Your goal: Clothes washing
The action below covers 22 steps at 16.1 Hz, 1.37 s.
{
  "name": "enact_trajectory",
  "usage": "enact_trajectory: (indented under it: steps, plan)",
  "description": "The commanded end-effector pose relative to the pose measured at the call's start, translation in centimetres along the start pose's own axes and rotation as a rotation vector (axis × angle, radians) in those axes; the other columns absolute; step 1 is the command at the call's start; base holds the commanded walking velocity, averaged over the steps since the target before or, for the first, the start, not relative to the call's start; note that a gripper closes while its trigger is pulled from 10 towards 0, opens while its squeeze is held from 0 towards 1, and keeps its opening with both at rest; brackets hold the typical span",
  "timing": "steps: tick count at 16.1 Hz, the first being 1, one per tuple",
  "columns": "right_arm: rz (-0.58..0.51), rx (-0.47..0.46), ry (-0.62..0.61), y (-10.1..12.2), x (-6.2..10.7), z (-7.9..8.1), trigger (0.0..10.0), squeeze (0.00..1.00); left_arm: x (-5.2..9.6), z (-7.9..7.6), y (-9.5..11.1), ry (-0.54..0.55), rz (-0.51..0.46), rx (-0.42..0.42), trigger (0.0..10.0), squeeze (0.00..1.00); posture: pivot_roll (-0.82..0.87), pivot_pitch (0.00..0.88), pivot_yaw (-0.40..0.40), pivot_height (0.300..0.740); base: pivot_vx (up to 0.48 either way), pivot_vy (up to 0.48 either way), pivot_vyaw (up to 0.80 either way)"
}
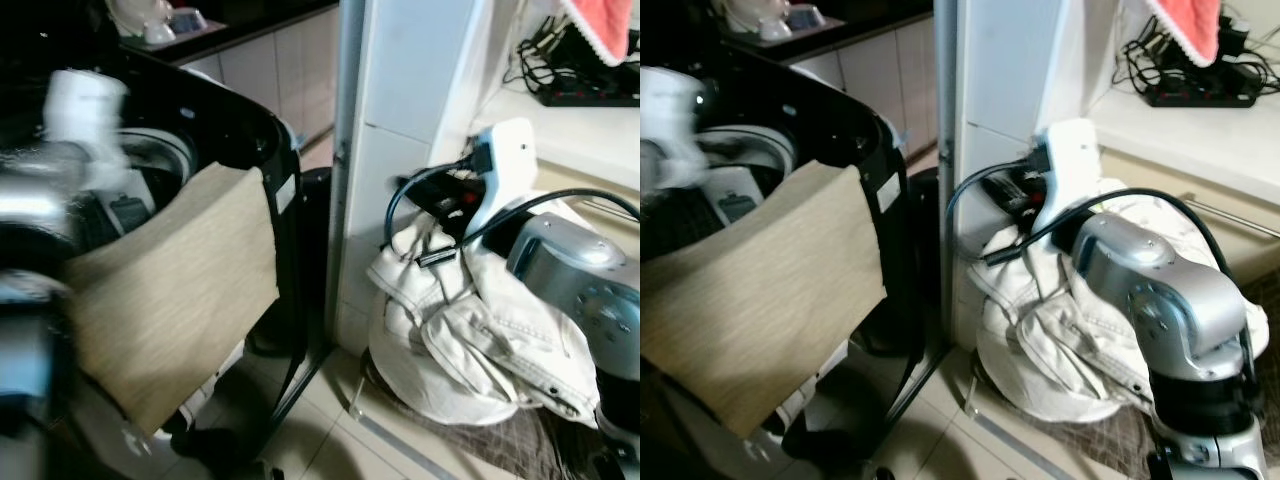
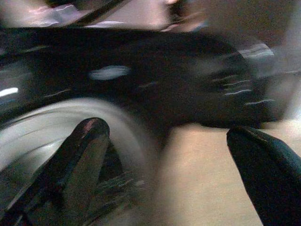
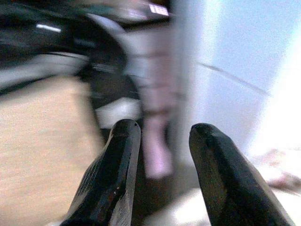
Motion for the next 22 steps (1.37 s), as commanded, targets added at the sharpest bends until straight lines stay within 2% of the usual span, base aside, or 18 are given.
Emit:
enact_trajectory:
  steps: [1, 2, 3, 4, 5, 7, 8, 9, 11, 12, 15, 16, 17, 18, 19, 20, 21, 22]
  plan:
    - [0.110, 0.044, -0.177, -2.8, 0.0, -3.1, 10.0, 0.00, -0.5, -4.2, 0.1, -0.163, -0.065, 0.049, 10.0, 0.00, -0.10, 0.000, 0.041, 0.740, 0.000, 0.000, 0.00]
    - [0.127, 0.048, -0.195, -3.2, 0.0, -3.4, 10.0, 0.00, -0.6, -4.9, 0.1, -0.186, -0.075, 0.064, 10.0, 0.00, -0.10, 0.000, 0.041, 0.740, 0.000, 0.000, 0.00]
    - [0.186, 0.049, -0.219, -4.8, 0.2, -4.2, 10.0, 1.00, -0.7, -7.5, -0.4, -0.258, -0.110, 0.057, 10.0, 0.00, -0.11, 0.000, 0.044, 0.740, 0.000, 0.000, 0.00]
    - [0.209, 0.059, -0.215, -5.5, 0.4, -4.5, 10.0, 1.00, -0.7, -8.9, -0.7, -0.301, -0.114, 0.050, 10.0, 0.00, -0.11, 0.000, 0.044, 0.740, 0.000, 0.000, 0.00]
    - [0.319, 0.133, -0.205, -8.2, 1.3, -6.1, 10.0, 1.00, 0.6, -13.9, -1.5, -0.510, -0.124, 0.014, 10.0, 0.00, -0.11, 0.000, 0.045, 0.740, 0.000, 0.000, 0.00]
    - [0.364, 0.150, -0.212, -9.2, 2.1, -7.4, 10.0, 1.00, 2.7, -17.3, -1.9, -0.701, -0.119, 0.007, 10.0, 0.00, -0.11, 0.000, 0.047, 0.740, 0.000, 0.000, 0.00]
    - [0.368, 0.169, -0.229, -9.2, 2.4, -8.3, 10.0, 1.00, 3.6, -18.5, -2.2, -0.775, -0.111, 0.015, 10.0, 0.00, -0.11, 0.000, 0.048, 0.740, 0.000, 0.000, 0.00]
    - [0.364, 0.139, -0.221, -9.4, 2.5, -8.8, 10.0, 1.00, 4.2, -19.3, -2.6, -0.819, -0.101, 0.036, 10.0, 0.00, -0.12, 0.000, 0.054, 0.740, 0.000, 0.000, 0.00]
    - [0.361, 0.109, -0.161, -10.0, 2.6, -9.0, 10.0, 1.00, 4.6, -19.8, -3.3, -0.826, -0.094, 0.030, 10.0, 0.00, -0.12, 0.000, 0.055, 0.740, 0.000, 0.000, 0.00]
    - [0.394, 0.118, -0.111, -11.0, 2.8, -9.2, 10.0, 1.00, 5.3, -20.5, -4.5, -0.852, -0.055, 0.032, 10.0, 0.00, -0.12, 0.000, 0.055, 0.740, 0.000, 0.000, 0.00]
    - [0.480, 0.105, -0.132, -13.2, 3.2, -10.1, 10.0, 1.00, 6.3, -21.0, -6.2, -0.880, 0.009, 0.001, 10.0, 0.00, -0.12, 0.000, 0.044, 0.740, 0.000, 0.000, 0.00]
    - [0.510, 0.122, -0.130, -14.1, 3.3, -10.2, 10.0, 0.74, 6.3, -21.0, -6.3, -0.873, 0.011, -0.001, 10.0, 0.00, -0.12, 0.000, 0.043, 0.740, 0.000, 0.000, 0.00]
    - [0.515, 0.091, -0.116, -15.3, 3.1, -10.1, 10.0, 0.00, 6.4, -21.1, -6.4, -0.873, 0.015, -0.004, 10.0, 0.00, -0.12, 0.000, 0.044, 0.740, 0.000, 0.000, 0.00]
    - [0.511, 0.079, -0.108, -15.5, 3.0, -9.9, 10.0, 0.00, 6.4, -21.1, -6.4, -0.872, 0.016, -0.004, 10.0, 0.00, -0.12, 0.000, 0.044, 0.740, 0.000, 0.000, 0.00]
    - [0.477, -0.015, -0.069, -15.7, 2.7, -9.3, 10.0, 0.00, 6.5, -21.2, -6.5, -0.877, 0.022, -0.008, 10.0, 0.00, -0.12, 0.000, 0.044, 0.740, 0.000, 0.000, 0.00]
    - [0.448, -0.077, -0.039, -15.7, 2.4, -8.9, 3.9, 0.00, 6.6, -21.2, -6.5, -0.876, 0.028, -0.014, 10.0, 0.00, -0.12, 0.000, 0.044, 0.740, 0.000, 0.000, 0.00]
    - [0.424, -0.118, -0.019, -15.7, 2.2, -8.6, 0.0, 0.00, 6.6, -21.3, -6.5, -0.878, 0.031, -0.019, 10.0, 0.00, -0.11, 0.000, 0.043, 0.740, 0.000, 0.000, 0.00]
    - [0.402, -0.163, 0.002, -15.6, 2.1, -8.3, 0.0, 0.00, 6.6, -21.3, -6.4, -0.876, 0.030, -0.020, 10.0, 0.00, -0.11, 0.000, 0.045, 0.740, 0.000, 0.000, 0.00]
Point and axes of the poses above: a point about 5 cm out from each wrist's last joint towards the gripper, its own x axis pointing back from the gripper into the wrist, its own y axis along the axis of the wrist's last joint, z = x × y, the point moved 5 cm from there along -x, pointing out of the wrist towards the gripper, and after that the axes turned 10 degrees about x, right-handed, at the moved point
